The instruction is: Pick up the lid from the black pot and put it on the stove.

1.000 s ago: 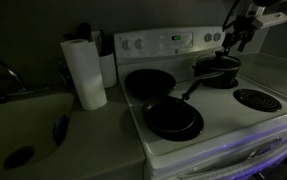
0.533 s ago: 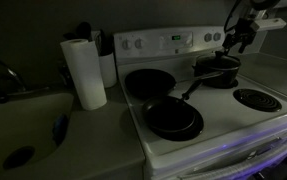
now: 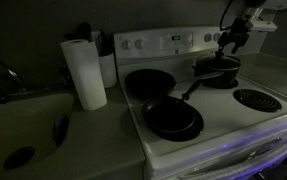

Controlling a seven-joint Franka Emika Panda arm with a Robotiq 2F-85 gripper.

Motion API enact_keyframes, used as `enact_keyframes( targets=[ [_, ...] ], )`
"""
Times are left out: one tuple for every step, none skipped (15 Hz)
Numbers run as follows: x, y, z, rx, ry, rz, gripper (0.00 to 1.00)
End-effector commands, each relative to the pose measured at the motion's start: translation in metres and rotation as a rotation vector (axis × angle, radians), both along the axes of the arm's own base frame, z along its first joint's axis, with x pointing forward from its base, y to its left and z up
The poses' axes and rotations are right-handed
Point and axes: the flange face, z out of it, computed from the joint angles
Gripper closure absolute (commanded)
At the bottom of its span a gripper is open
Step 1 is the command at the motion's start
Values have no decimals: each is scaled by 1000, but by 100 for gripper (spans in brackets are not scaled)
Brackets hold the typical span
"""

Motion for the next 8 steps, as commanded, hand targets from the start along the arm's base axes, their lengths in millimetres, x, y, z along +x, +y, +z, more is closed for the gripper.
enact_keyframes(
  targets=[
    [21,-5,-6,-9,13,33,0],
    [26,-5,-8,-12,17,39,0],
    [29,-4,-10,-12,19,45,0],
    [33,-4,-13,-10,23,50,0],
    [37,-3,-17,-13,27,56,0],
    [40,-2,-20,-16,33,62,0],
    [43,0,-23,-19,36,67,0],
    [46,1,-25,-23,40,71,21]
  ],
)
